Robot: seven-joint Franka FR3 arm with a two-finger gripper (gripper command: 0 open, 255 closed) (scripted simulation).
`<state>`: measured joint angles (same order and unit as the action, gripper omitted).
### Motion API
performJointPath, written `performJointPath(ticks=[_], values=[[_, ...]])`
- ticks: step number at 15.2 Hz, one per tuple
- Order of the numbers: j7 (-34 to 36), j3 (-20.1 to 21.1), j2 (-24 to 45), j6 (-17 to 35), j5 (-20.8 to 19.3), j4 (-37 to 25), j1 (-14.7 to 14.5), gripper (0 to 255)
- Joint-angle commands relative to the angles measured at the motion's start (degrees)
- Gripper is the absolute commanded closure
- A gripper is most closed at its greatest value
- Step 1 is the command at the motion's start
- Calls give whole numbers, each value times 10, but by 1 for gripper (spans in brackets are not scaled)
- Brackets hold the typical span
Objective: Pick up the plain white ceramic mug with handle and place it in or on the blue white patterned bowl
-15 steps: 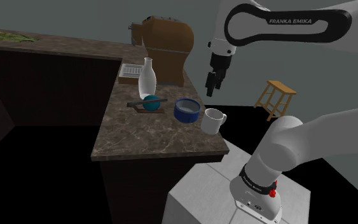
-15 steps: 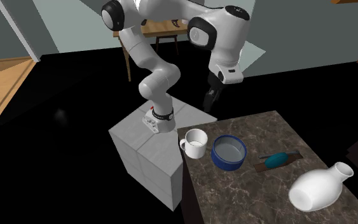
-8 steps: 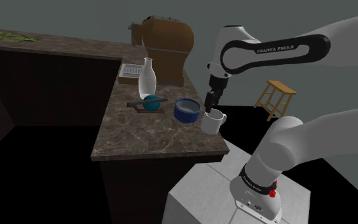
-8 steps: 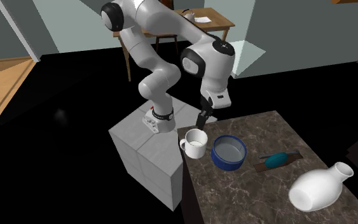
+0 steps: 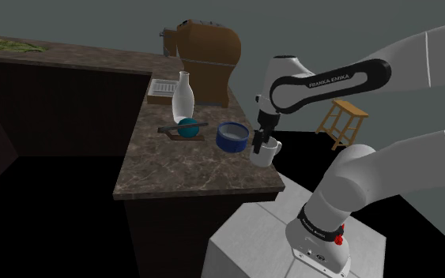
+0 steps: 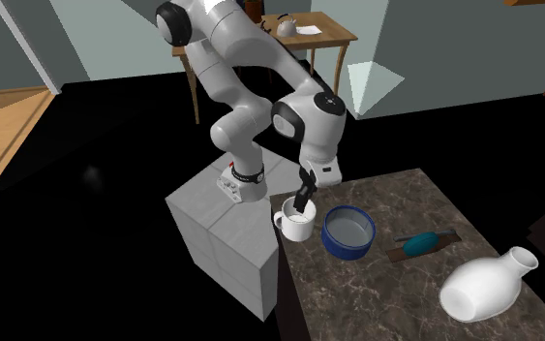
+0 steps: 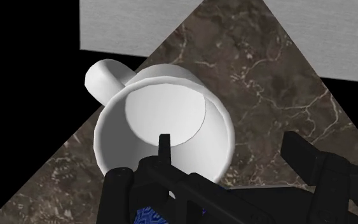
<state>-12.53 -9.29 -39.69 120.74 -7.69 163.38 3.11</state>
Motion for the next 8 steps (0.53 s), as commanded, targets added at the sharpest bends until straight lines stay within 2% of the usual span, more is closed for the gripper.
performJointPath(ticks=[1, 2, 8], values=[[0, -3, 12, 22, -2, 10, 1, 0], [0, -4, 20, 38, -4, 18, 1, 0], [0, -4, 20, 38, -4, 18, 1, 0]])
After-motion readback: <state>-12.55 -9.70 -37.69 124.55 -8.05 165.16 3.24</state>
